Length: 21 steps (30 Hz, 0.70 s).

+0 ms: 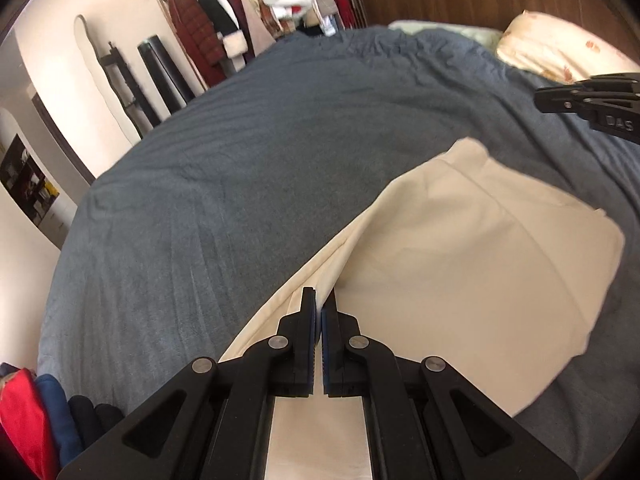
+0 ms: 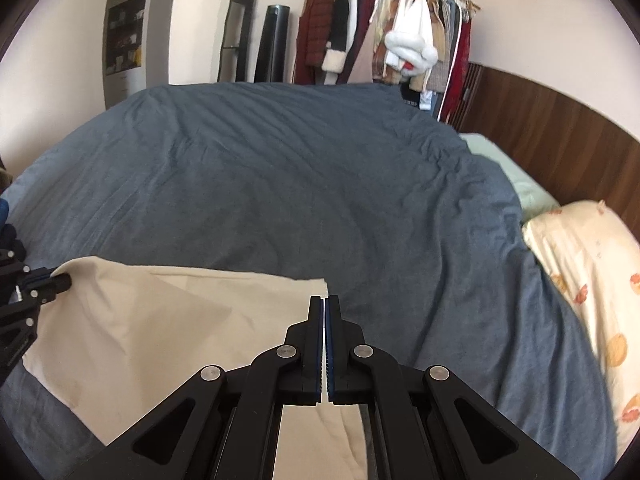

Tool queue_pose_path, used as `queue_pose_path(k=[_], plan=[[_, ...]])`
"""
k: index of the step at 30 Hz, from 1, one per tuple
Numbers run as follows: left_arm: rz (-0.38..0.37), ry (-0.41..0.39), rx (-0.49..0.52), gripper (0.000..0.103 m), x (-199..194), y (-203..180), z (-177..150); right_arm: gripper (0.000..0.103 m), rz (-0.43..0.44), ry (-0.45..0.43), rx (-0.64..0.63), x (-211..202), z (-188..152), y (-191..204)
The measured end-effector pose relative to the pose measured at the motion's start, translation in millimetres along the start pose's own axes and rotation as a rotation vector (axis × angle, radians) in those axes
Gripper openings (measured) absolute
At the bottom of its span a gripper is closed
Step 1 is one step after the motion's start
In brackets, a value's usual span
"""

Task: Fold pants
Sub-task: 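Lift the leg hems with both grippers and fold them toward the waistband, then lay the folded legs onto the waistband and open both grippers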

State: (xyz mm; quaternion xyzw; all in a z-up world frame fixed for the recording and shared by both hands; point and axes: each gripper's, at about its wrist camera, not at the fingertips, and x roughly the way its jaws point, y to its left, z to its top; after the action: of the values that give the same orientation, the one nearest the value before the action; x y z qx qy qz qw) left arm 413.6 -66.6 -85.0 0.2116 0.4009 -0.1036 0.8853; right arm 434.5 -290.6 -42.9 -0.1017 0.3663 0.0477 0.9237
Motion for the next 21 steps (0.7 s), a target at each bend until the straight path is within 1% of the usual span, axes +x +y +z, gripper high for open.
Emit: queue_pose_path(k=[2, 3, 5, 7, 11, 14, 17, 21], plan=[[-0.002, 0.026, -0.003, 0.004, 9.6, 0.8, 2.2, 0.002, 0.035, 0.027, 0.037, 9.8, -2.9, -7.2], [-0.007, 0.043, -0.002, 0.004, 14.4, 0.4, 2.5, 0.005, 0.059, 0.046, 0.064, 16.2, -5.0, -11.2], [0.001, 0.067, 0.011, 0.004, 22.2, -2.5, 3.1, 0.013, 0.090, 0.079, 0.112, 29.4, -11.6, -17.8], [0.005, 0.096, 0.023, 0.004, 31.5, -6.9, 3.5, 0.025, 0.097, 0.104, 0.120, 40.3, -18.0, -18.8], [-0.012, 0.124, 0.008, 0.004, 42.6, -8.0, 0.7, 0.025, 0.099, 0.143, 0.151, 58.0, -32.7, -21.8], [-0.031, 0.154, 0.004, 0.004, 44.1, -8.7, -1.4, 0.032, 0.094, 0.171, 0.193, 65.4, -40.6, -28.3], [-0.052, 0.185, -0.010, 0.004, 44.1, -7.5, -1.5, 0.033, 0.102, 0.209, 0.197, 72.7, -40.0, -30.9], [-0.054, 0.263, -0.032, 0.004, 44.8, -6.8, -1.8, 0.033, 0.139, 0.273, 0.171, 79.6, -34.3, -30.8]])
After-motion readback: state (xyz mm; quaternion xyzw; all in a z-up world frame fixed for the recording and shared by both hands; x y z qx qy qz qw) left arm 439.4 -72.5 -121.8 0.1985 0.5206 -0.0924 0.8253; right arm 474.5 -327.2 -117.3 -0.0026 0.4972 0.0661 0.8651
